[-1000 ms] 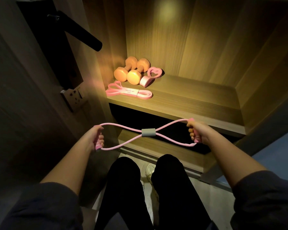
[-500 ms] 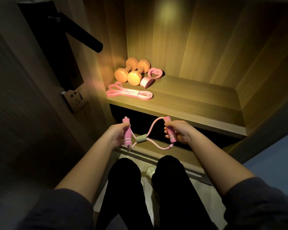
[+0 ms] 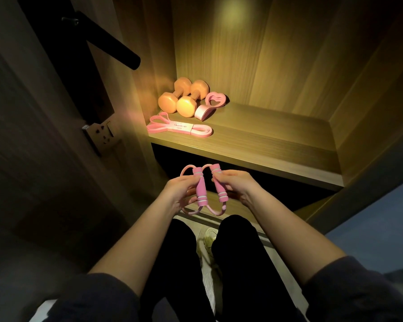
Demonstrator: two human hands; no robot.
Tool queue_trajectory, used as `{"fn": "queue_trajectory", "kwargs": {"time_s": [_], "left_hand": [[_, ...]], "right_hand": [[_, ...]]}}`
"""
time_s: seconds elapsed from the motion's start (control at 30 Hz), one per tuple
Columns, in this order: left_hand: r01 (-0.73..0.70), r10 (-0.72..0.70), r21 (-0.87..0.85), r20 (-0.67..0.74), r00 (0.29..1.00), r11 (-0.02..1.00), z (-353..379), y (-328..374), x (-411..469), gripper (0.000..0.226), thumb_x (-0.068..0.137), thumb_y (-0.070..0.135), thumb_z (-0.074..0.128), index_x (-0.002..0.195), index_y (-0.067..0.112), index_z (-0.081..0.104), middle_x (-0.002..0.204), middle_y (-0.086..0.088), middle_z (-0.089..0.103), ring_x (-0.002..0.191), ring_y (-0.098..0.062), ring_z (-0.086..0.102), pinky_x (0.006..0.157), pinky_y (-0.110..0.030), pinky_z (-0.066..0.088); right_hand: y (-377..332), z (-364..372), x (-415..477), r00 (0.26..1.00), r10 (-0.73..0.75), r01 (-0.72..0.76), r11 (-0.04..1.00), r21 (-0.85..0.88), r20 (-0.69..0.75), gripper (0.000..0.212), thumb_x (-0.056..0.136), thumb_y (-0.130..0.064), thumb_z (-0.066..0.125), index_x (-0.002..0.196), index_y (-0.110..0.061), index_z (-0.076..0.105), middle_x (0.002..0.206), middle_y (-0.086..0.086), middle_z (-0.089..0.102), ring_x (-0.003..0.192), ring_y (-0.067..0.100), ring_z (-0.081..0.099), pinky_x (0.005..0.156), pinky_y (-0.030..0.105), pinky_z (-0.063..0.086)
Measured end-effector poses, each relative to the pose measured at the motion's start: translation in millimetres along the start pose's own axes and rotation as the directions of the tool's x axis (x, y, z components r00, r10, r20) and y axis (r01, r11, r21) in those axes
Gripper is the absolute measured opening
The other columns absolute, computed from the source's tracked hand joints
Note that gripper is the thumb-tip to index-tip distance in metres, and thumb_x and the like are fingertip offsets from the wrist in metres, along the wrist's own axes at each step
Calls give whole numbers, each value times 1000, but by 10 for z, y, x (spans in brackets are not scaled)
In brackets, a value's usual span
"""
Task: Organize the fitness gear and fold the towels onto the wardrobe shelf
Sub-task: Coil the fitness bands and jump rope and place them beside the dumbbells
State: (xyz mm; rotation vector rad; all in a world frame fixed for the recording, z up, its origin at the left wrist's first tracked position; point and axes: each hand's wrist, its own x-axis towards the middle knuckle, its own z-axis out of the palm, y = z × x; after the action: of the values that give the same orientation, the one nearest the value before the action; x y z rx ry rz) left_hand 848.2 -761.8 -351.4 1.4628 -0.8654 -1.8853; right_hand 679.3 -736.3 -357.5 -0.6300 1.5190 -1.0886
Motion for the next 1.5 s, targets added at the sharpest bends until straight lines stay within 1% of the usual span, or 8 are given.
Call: {"fn": "queue_trajectory", "kwargs": {"time_s": [0.2, 0.37, 0.6, 0.93, 1.03, 1.17, 1.33, 1.5], "left_hand": [[-34, 34, 22, 3, 999, 999, 58, 6, -42, 28, 91, 5, 65, 118, -1, 59, 106, -21, 68, 96, -29, 69, 81, -41, 59], [-83, 86, 144, -13, 996, 986, 68, 2, -76, 20, 89, 8, 69, 108, 4, 63, 98, -16, 70, 89, -26, 72, 61, -29, 60], [-118, 139, 226, -78, 987, 967, 62, -50, -62, 17, 86, 4, 72, 101, -1, 63, 94, -18, 70, 78, -24, 71, 58, -23, 59], [-21, 14, 207, 35, 999, 978, 11, -4, -99, 10, 94, 2, 57, 96, 0, 66, 81, -16, 70, 70, -22, 69, 57, -26, 59], [-104, 164, 415, -112, 980, 904, -126, 32, -51, 18, 95, 10, 52, 86, 9, 68, 77, -8, 67, 60, -18, 63, 48, -24, 49], [-195, 357, 595, -167, 919, 780, -365, 137, 88, 14, 97, 20, 54, 88, 16, 64, 87, -3, 63, 84, -21, 61, 77, -36, 53], [14, 14, 426, -63, 998, 905, -376, 208, 256, 35, 99, 31, 52, 126, 10, 57, 123, -12, 59, 114, -29, 57, 95, -44, 49], [125, -144, 329, 36, 989, 936, -249, 237, 311, 45, 97, 39, 54, 133, 12, 52, 120, -14, 59, 101, -27, 60, 81, -40, 53]], "right_hand": [[41, 32, -6, 1000, -13, 14, 998, -60, 24, 19, 86, -10, 73, 104, -4, 70, 93, 10, 71, 83, 20, 66, 88, 37, 53], [58, 43, -16, 995, -68, 80, 983, -165, 75, 9, 85, -13, 75, 85, -21, 70, 81, -1, 72, 69, 7, 69, 58, 21, 54], [88, 41, -45, 986, -132, 158, 941, -300, 104, 14, 82, -16, 77, 93, -23, 72, 87, -3, 72, 78, 12, 70, 60, 20, 53], [93, -27, -114, 919, -375, 356, 661, -660, 120, 35, 74, -22, 84, 106, -24, 69, 91, -9, 64, 84, 7, 58, 63, 15, 38], [88, -108, -161, 855, -470, 475, 545, -690, 218, 32, 76, -17, 81, 106, -24, 69, 89, -13, 65, 84, 5, 59, 67, 17, 40], [46, -293, -203, 744, -554, 626, 382, -680, 374, 39, 79, -4, 71, 114, -22, 67, 105, -8, 70, 97, 9, 63, 83, 24, 47], [-11, -419, -242, 539, -655, 756, 99, -647, 530, 39, 82, -2, 71, 118, -15, 66, 115, 1, 70, 106, 22, 63, 90, 38, 50], [-177, -425, -405, 247, -706, 861, -155, -485, 663, 19, 97, -29, 52, 114, -27, 58, 103, 2, 71, 93, 21, 63, 82, 34, 49]]}}
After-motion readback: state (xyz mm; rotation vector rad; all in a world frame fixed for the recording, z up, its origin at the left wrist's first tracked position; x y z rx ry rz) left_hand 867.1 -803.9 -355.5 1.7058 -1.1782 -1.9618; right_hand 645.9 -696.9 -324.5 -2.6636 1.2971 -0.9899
